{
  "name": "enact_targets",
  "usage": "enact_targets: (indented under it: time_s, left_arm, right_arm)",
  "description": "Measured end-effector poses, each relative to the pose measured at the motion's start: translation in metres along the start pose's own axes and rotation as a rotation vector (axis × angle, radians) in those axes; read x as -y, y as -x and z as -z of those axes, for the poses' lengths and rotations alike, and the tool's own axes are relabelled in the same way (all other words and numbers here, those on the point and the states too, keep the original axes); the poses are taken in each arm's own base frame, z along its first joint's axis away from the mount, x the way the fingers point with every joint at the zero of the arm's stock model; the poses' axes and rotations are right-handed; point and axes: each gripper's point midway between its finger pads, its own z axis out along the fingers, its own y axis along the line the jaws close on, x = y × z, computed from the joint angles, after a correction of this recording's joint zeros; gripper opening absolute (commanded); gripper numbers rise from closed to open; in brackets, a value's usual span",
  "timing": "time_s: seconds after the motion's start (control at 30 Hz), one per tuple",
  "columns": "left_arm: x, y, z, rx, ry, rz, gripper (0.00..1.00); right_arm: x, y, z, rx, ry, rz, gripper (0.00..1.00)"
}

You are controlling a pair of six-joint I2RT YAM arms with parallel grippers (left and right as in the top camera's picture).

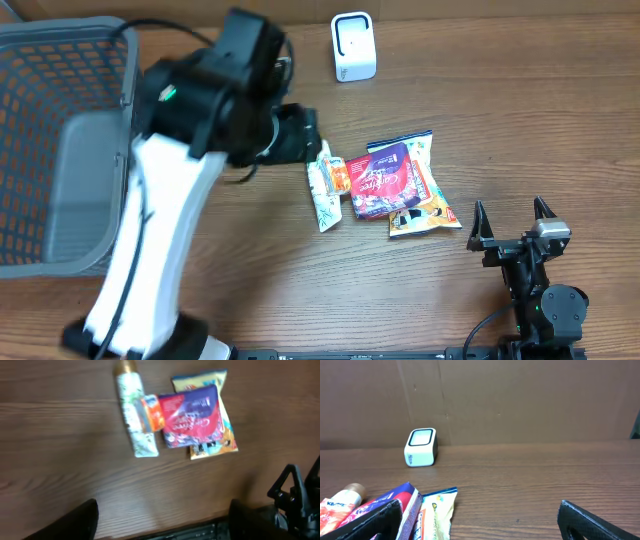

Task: Scan the item barcode
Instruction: 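Release the tissue pack and retract the left gripper to the basket, then reach the right gripper to the pile and grasp the liner pack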

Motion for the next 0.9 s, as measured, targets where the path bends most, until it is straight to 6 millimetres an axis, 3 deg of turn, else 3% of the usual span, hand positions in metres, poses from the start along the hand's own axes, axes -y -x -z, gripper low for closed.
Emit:
enact_targets:
  time_s: [0.03, 0.07, 0.2, 0.33, 0.43, 0.57, 0.9]
  left_arm:
    - [-0.004, -0.002, 0.013, 0.043, 0.01, 0.001, 0.87]
    - [-0.009, -0.004, 0.029, 0.098, 0.024, 0.012, 0.98]
    - [-0.034, -0.01, 0.076, 0.261, 0.054, 0.091, 1.0]
    - [-0.095, -0.013, 0.127, 0.45, 0.135, 0.303, 1.0]
    - [-0.131, -0.021, 0.152, 0.542, 0.203, 0.437, 1.0]
    - [-0.152, -0.026, 0.163, 0.583, 0.248, 0.521, 1.0]
    - [-0.15, -0.014, 0.148, 0.527, 0.216, 0.522, 1.0]
  right_arm:
    - [0.0, 0.0, 0.0, 0.0, 0.0, 0.0, 1.0]
    - [0.0, 0.0, 0.0, 0.0, 0.0, 0.0, 1.0]
    - [0.0, 0.0, 0.0, 0.001, 0.0, 0.0, 1.0]
    - [0.0, 0.0, 0.0, 0.001, 0.0, 0.0, 1.0]
    - [0.0, 0.0, 0.0, 0.0, 0.0, 0.0, 1.0]
    - [0.0, 0.0, 0.0, 0.001, 0.0, 0.0, 1.0]
    - [0.0, 0.001, 0.0, 0.005, 0.0, 0.0, 1.0]
